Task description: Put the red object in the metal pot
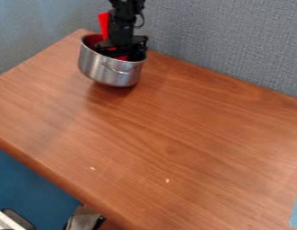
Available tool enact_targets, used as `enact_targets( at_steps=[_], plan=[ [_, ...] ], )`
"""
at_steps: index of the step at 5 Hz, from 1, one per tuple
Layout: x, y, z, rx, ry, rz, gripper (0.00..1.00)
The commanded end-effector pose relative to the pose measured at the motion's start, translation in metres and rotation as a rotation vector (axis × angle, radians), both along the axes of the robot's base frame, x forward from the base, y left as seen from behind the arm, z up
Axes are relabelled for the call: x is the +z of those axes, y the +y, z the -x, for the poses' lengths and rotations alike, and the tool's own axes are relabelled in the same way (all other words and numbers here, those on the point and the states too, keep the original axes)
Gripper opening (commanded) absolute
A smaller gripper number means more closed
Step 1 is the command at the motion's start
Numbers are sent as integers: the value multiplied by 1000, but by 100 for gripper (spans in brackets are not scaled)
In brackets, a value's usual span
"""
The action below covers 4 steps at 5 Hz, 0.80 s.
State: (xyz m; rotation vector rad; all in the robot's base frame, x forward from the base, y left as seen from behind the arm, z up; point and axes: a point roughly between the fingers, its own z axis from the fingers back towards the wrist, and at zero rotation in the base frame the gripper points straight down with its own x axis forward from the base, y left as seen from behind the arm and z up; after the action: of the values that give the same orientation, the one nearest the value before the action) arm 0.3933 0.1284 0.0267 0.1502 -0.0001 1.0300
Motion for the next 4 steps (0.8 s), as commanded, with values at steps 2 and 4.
enact_targets(
  at_steps=[2, 4],
  plan=[
    [2, -24, -5, -99, 50, -7, 100],
    [-3, -32, 0, -114, 79, -16, 100]
  ],
)
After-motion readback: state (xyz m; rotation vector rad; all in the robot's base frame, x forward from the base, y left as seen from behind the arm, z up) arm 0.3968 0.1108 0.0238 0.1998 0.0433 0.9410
